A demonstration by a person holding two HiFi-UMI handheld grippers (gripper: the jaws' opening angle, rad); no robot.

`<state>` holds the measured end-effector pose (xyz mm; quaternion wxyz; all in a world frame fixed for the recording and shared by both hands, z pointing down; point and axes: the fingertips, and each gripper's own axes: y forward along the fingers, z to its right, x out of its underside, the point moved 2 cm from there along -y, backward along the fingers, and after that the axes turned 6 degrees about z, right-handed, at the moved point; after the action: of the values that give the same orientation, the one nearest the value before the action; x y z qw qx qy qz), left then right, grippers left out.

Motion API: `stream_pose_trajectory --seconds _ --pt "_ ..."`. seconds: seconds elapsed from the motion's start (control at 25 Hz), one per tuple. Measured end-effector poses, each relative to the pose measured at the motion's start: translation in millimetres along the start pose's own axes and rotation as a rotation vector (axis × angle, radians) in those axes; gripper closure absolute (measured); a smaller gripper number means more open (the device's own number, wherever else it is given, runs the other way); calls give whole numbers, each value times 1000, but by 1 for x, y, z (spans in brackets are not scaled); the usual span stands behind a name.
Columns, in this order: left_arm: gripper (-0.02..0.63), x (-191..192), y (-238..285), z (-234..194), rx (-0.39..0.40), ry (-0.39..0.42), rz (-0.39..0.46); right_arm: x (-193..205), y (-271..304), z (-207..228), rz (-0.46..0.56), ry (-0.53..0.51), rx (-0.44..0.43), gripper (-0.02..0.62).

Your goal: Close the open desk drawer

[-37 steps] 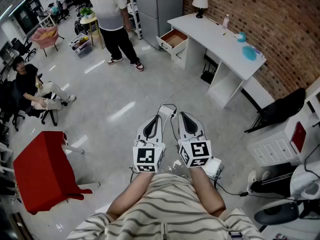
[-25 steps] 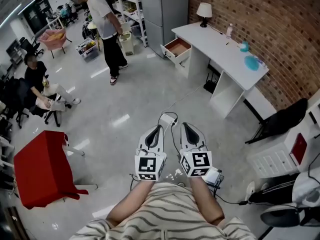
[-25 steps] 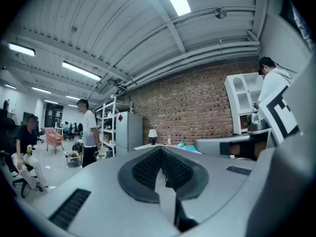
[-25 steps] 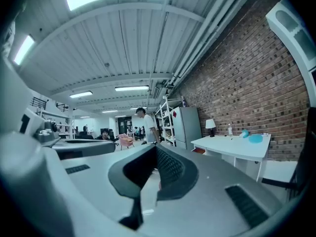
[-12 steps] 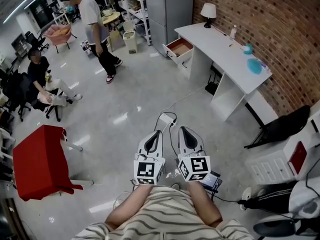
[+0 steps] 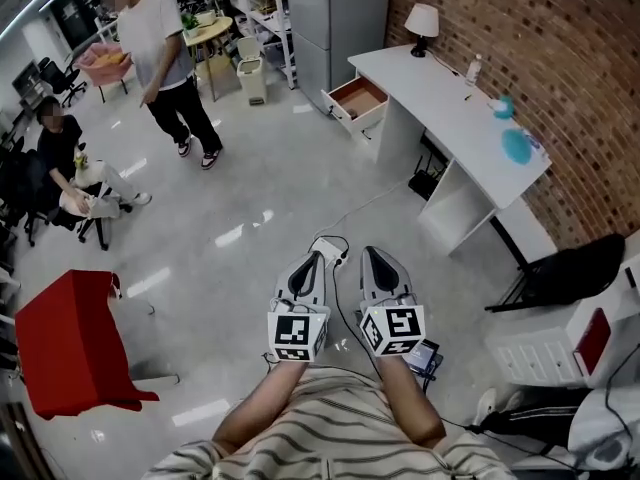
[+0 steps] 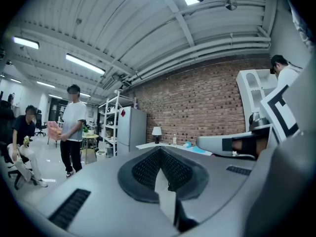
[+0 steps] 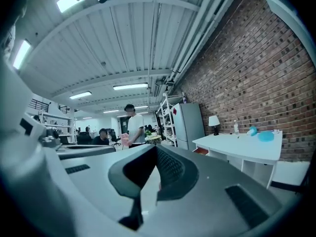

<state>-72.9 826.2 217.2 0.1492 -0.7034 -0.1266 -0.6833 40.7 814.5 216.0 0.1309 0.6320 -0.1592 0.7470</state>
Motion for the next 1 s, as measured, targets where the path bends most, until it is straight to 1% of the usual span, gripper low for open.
stream_pose_trajectory --seconds 0.2,0.36,0.48,0.6,0.76,1.0 --pt "604 -2 78 -64 -10 -6 -16 -2 92 31 -2 18 52 584" --pt "604 -8 141 -117 -7 -29 -33 -10 171 41 -7 3 62 584" --pt "604 -17 180 -145 3 -35 -21 -19 215 48 -5 -2 75 584" --pt "604 -25 213 -159 37 -57 -10 -28 246 54 13 -8 94 584" --pt "604 -30 243 -167 76 -69 0 -25 274 59 5 -15 114 584" --pt "604 -16 291 -185 85 -73 -19 -20 320 80 7 -24 115 584"
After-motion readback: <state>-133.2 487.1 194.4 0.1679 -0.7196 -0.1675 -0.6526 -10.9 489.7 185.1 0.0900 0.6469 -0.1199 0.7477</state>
